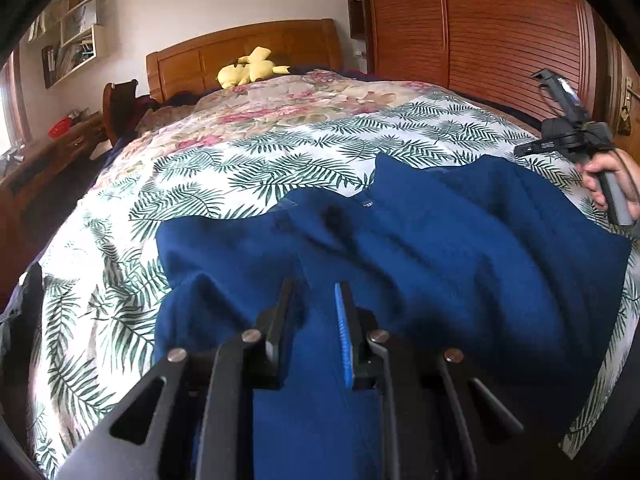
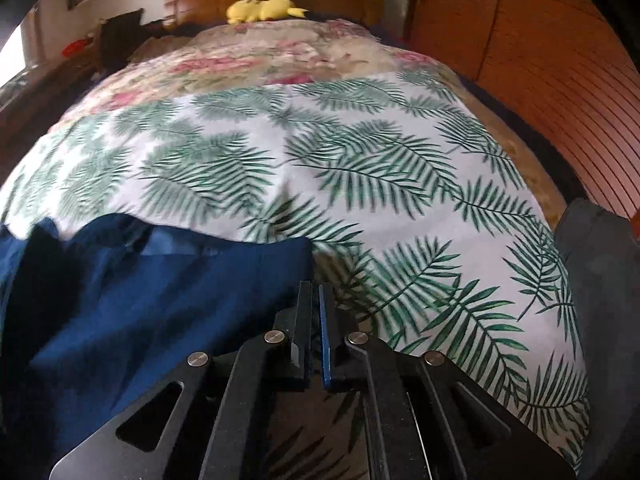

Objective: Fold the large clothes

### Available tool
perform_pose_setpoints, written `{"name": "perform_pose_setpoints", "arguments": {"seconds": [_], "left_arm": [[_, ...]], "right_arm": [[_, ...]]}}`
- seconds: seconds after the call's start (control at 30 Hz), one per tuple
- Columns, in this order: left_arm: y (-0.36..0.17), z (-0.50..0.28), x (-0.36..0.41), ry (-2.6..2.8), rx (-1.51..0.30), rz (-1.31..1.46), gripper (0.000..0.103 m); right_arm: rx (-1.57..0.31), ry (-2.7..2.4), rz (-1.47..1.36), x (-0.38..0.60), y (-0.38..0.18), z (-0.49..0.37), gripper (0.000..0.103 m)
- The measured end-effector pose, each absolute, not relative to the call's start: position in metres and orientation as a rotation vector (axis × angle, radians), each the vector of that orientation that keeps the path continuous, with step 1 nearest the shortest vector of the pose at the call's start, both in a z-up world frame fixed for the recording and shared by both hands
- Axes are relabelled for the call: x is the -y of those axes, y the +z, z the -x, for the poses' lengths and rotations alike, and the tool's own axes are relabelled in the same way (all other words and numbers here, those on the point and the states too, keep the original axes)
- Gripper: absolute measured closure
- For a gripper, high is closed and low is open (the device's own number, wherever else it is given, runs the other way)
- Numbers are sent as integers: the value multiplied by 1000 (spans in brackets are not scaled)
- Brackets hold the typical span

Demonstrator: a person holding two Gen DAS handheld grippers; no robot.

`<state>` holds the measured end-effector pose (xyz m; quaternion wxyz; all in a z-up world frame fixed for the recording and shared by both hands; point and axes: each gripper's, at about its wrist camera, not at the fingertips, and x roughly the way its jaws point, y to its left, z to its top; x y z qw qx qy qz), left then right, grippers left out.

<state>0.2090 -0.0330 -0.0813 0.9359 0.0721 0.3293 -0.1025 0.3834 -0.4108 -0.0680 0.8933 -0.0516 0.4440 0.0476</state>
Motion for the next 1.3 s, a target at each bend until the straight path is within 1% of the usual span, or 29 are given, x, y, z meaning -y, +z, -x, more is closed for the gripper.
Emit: {"name": "perform_pose_setpoints", "arguments": {"seconds": [0.03,0.07,0.1,0.13,0.17,0.2,0.3,0.5,0.63,0.9,1.07,1.13,1.17,1.3], "left_arm": [[-81,-208,33,-207,-673,-150,87],[-80,-208,34,-201,-673,-151,87],[-80,-207,34,-195,-672,-152,87],[-79,-205,33,-191,-670,-150,87],[-77,-203,33,-191,-670,-144,87],[-76,-201,32,-195,-672,-136,87],[-67,-191,28,-205,-680,-102,87],[-53,-148,12,-174,-675,-73,87],[-62,-113,-4,-122,-714,-81,87],[-87,-71,-34,-38,-787,-61,86],[-94,-67,-38,-21,-804,-67,82],[-99,-70,-38,-19,-817,-72,80],[-101,-72,-39,-16,-822,-76,77],[-109,-78,-41,-10,-837,-70,72]], "right_arm": [[-916,106,120,407,-66,-378,98],[-906,133,133,402,-64,-369,94],[-900,158,139,399,-63,-360,84],[-896,181,146,395,-62,-349,77],[-893,190,151,393,-62,-342,65],[-887,211,150,389,-62,-330,61],[-876,257,166,379,-62,-299,59],[-875,316,195,368,-69,-245,58],[-876,373,215,354,-78,-211,58],[-846,477,179,316,-83,-188,58],[-896,473,245,287,-105,-196,58],[-878,461,225,288,-109,-200,54],[-875,461,214,289,-110,-200,53],[-835,459,182,295,-112,-193,53]]}}
